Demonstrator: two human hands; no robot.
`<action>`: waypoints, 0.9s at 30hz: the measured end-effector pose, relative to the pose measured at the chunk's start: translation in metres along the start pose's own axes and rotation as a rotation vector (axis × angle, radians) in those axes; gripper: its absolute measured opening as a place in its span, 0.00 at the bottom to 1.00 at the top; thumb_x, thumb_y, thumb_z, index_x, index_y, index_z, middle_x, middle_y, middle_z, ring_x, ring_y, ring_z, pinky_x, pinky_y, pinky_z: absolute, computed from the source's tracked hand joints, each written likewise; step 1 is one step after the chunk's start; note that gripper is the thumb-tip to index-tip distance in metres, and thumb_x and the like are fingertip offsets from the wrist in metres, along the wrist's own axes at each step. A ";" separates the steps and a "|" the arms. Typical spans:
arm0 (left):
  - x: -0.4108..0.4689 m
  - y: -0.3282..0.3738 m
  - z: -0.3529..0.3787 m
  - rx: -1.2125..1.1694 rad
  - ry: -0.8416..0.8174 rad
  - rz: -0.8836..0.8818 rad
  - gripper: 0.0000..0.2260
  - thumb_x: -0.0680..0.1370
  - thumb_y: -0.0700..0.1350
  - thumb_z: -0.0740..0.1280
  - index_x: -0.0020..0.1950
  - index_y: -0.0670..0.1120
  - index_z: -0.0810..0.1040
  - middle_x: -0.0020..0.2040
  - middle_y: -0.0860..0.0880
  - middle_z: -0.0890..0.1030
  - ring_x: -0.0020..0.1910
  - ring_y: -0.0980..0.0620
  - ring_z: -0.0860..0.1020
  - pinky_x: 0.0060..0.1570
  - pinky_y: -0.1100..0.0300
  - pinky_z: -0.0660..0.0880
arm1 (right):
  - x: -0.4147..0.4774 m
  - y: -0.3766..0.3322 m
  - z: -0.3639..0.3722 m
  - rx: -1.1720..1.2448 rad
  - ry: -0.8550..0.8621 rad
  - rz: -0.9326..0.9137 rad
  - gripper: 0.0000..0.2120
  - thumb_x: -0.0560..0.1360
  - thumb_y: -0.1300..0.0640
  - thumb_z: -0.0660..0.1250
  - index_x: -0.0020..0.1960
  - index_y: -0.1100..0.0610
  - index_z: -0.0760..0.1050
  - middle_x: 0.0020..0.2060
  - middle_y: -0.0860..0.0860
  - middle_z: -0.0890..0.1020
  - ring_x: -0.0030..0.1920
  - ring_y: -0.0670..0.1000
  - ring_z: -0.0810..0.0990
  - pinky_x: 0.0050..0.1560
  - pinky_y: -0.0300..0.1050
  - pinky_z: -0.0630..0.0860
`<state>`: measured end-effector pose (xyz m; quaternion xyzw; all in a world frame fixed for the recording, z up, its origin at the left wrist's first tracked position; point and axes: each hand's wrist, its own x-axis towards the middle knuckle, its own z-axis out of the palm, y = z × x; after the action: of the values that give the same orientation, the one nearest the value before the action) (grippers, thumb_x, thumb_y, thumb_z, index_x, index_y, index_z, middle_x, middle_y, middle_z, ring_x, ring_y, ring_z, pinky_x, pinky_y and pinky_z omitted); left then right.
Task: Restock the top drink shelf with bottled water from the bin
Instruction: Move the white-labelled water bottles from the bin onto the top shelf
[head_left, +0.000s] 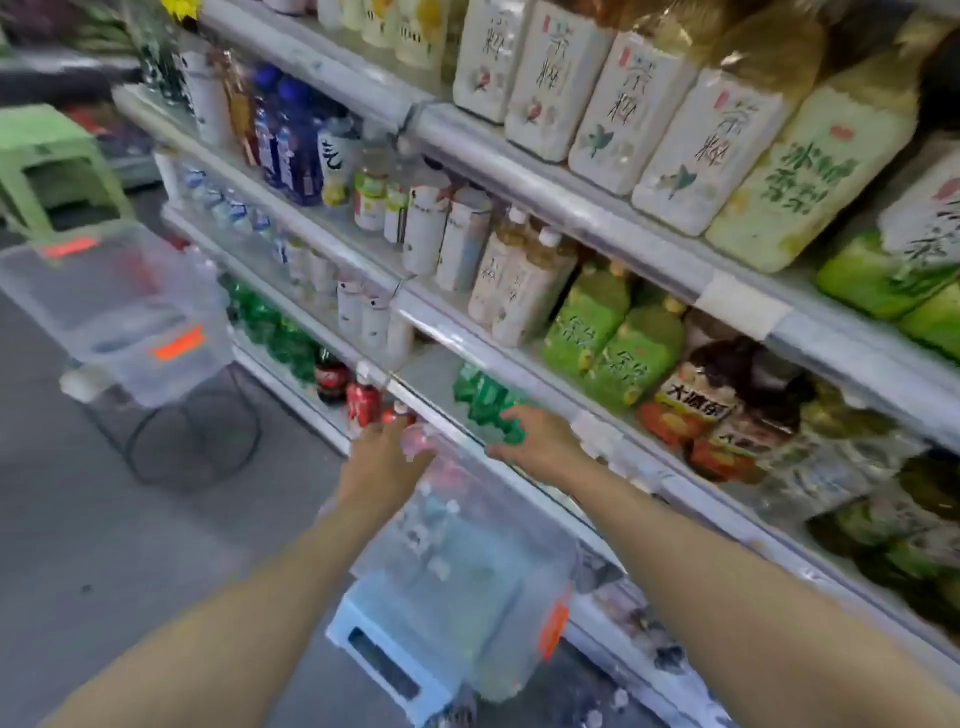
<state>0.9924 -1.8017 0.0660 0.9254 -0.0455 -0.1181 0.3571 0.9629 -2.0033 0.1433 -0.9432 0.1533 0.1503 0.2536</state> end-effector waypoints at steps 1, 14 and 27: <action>-0.002 -0.017 0.016 0.021 0.002 -0.062 0.27 0.77 0.58 0.69 0.73 0.50 0.70 0.68 0.42 0.73 0.68 0.39 0.70 0.65 0.47 0.70 | 0.010 0.011 0.017 0.023 -0.046 0.018 0.30 0.73 0.47 0.77 0.72 0.55 0.74 0.69 0.55 0.77 0.68 0.55 0.76 0.61 0.42 0.70; -0.018 -0.125 0.173 0.434 0.070 -0.343 0.28 0.81 0.64 0.56 0.77 0.50 0.67 0.80 0.43 0.58 0.81 0.45 0.46 0.77 0.43 0.37 | 0.127 0.119 0.220 0.608 -0.473 0.590 0.24 0.75 0.49 0.76 0.67 0.58 0.76 0.64 0.55 0.80 0.62 0.55 0.79 0.51 0.47 0.80; -0.011 -0.135 0.199 0.498 0.322 -0.347 0.24 0.80 0.61 0.56 0.64 0.47 0.79 0.71 0.47 0.75 0.77 0.45 0.61 0.77 0.38 0.47 | 0.184 0.142 0.306 1.070 -0.513 0.731 0.21 0.76 0.50 0.75 0.66 0.58 0.78 0.63 0.56 0.81 0.61 0.53 0.81 0.44 0.45 0.83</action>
<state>0.9316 -1.8295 -0.1652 0.9849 0.1424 -0.0147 0.0974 1.0148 -1.9996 -0.2371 -0.5114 0.4492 0.3478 0.6448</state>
